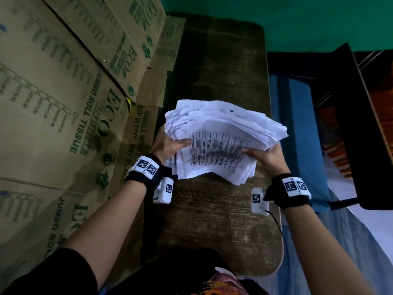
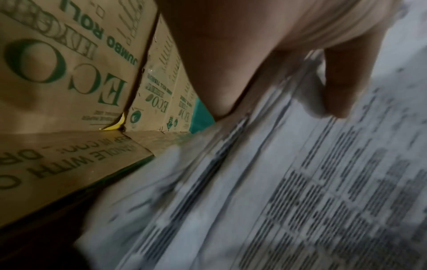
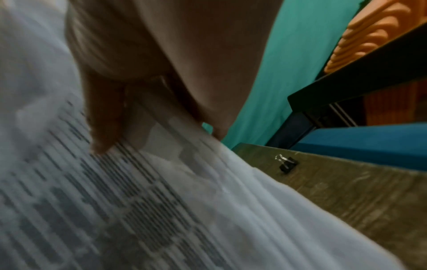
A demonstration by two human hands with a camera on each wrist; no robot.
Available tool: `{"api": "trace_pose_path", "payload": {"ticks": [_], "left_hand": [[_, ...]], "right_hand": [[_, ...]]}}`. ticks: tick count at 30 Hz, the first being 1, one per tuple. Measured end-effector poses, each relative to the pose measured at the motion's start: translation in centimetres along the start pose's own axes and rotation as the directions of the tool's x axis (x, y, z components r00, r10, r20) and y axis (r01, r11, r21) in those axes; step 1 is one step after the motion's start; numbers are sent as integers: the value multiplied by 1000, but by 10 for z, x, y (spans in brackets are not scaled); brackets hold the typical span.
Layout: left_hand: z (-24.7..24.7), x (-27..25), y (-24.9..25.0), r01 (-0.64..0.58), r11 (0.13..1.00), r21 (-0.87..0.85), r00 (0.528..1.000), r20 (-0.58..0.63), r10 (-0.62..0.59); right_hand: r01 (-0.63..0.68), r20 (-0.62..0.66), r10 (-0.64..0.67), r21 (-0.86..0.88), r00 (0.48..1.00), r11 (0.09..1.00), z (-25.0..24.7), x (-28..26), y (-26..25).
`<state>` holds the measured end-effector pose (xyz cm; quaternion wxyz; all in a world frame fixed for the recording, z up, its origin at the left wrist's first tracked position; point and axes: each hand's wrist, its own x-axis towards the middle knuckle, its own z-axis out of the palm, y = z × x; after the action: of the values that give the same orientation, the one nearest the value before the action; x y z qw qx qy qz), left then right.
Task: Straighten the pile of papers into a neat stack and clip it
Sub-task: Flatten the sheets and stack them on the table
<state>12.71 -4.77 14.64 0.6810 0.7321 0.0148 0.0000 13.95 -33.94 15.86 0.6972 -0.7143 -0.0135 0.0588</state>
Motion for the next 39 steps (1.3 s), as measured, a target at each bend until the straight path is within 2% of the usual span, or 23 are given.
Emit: {"api": "trace_pose_path", "payload": {"ticks": [2, 5, 9, 11, 15, 19, 21, 23, 25, 28, 29, 31, 33, 36, 38, 39], "left_hand": [[7, -6, 2, 25, 999, 34, 1000, -16, -24], [28, -11, 4, 23, 997, 70, 969, -245, -5], [30, -13, 7, -57, 997, -49, 935, -352, 36], [23, -22, 9, -106, 987, -117, 957, -280, 69], [-4, -29, -1, -56, 995, -86, 998, -37, 53], [-9, -13, -1, 19, 999, -37, 999, 40, -17], [7, -9, 7, 133, 990, 35, 991, -5, -133], [28, -7, 21, 233, 972, 18, 959, -172, -227], [42, -6, 28, 160, 987, -29, 948, -275, -162], [45, -14, 30, -4, 998, -61, 934, -358, -18], [45, -19, 31, -72, 994, -86, 930, -365, 36], [41, -31, 24, -128, 987, -97, 933, -350, 86], [33, -41, 12, -157, 987, -43, 941, -311, 136], [20, -46, -4, -245, 968, 46, 942, -225, 249], [11, -45, -8, -172, 985, 25, 975, -141, 174], [7, -42, -11, -90, 996, 17, 990, -110, 91]], "right_hand": [[-12, -2, 11, -52, 1000, 999, 1, -3, 3], [9, -68, -14, -75, 998, 997, 24, -7, -3], [101, -146, -103, -18, 984, 995, 40, -11, -25], [110, -115, -106, 27, 988, 994, 34, -17, -29], [56, 59, -56, -5, 997, 998, 9, -19, -18], [7, 107, -16, 90, 994, 996, -3, -10, -9], [-24, 54, 20, 64, 998, 998, 5, -5, -4], [-32, -53, 33, 22, 998, 999, 16, 2, 1], [-19, -187, 14, -23, 982, 1000, 26, 6, 0], [88, -251, -93, -30, 964, 996, 37, -2, -18], [111, -236, -107, 3, 966, 994, 37, -8, -25], [105, -135, -95, 65, 986, 992, 30, -24, -32], [61, -4, -61, 28, 998, 998, 20, -36, -25], [-7, 14, 7, -65, 1000, 998, 4, -45, -4], [14, 24, -11, -130, 1000, 991, -2, -46, 2], [43, 38, -36, -188, 999, 981, -2, -45, 3]]}}
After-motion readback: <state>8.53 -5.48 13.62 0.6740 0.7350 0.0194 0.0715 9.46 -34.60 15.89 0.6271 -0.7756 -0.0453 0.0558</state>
